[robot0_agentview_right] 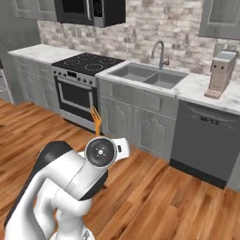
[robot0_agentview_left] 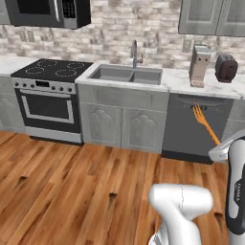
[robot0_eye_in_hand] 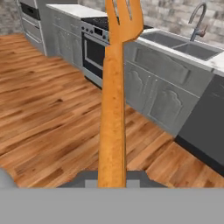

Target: Take the fork and place it on the left side of the plate. Then take the spoon and place it on the right side of the plate. Make sure they're directly next to the plate.

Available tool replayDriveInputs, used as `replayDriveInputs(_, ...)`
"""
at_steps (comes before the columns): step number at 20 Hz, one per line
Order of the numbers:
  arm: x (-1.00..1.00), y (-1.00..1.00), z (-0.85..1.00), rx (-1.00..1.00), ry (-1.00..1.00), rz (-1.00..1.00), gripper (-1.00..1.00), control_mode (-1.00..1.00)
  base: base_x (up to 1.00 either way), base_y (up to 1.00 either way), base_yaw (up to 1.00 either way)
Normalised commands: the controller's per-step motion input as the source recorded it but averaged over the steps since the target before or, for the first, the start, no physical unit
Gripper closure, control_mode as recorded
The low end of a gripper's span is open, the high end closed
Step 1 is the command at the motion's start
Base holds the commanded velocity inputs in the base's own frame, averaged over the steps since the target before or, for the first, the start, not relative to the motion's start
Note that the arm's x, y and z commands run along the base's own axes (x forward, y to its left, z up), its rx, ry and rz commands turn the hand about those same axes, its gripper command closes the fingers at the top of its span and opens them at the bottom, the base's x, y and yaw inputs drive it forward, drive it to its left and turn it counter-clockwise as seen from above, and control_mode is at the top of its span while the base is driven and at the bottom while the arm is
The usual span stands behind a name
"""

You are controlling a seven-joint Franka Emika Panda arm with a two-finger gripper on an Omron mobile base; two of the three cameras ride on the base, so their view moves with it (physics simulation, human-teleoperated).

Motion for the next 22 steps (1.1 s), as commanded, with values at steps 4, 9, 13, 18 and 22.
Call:
replayDriveInputs(4, 0.00, 0.00, 0.00, 0.00, 0.00, 0.00, 1.00, 1.00, -1.00, -0.21, 0.22)
replayDriveInputs(9, 0.00, 0.00, 0.00, 0.00, 0.00, 0.00, 1.00, 1.00, -1.00, -0.26, 0.21)
replayDriveInputs(13, 0.00, 0.00, 0.00, 0.00, 0.00, 0.00, 1.00, 1.00, -1.00, -0.20, 0.22)
replayDriveInputs(18, 0.00, 0.00, 0.00, 0.00, 0.00, 0.00, 1.00, 1.00, -1.00, -0.02, 0.21)
replayDriveInputs(22, 0.00, 0.00, 0.00, 0.00, 0.00, 0.00, 1.00, 1.00, -1.00, 0.18, 0.16)
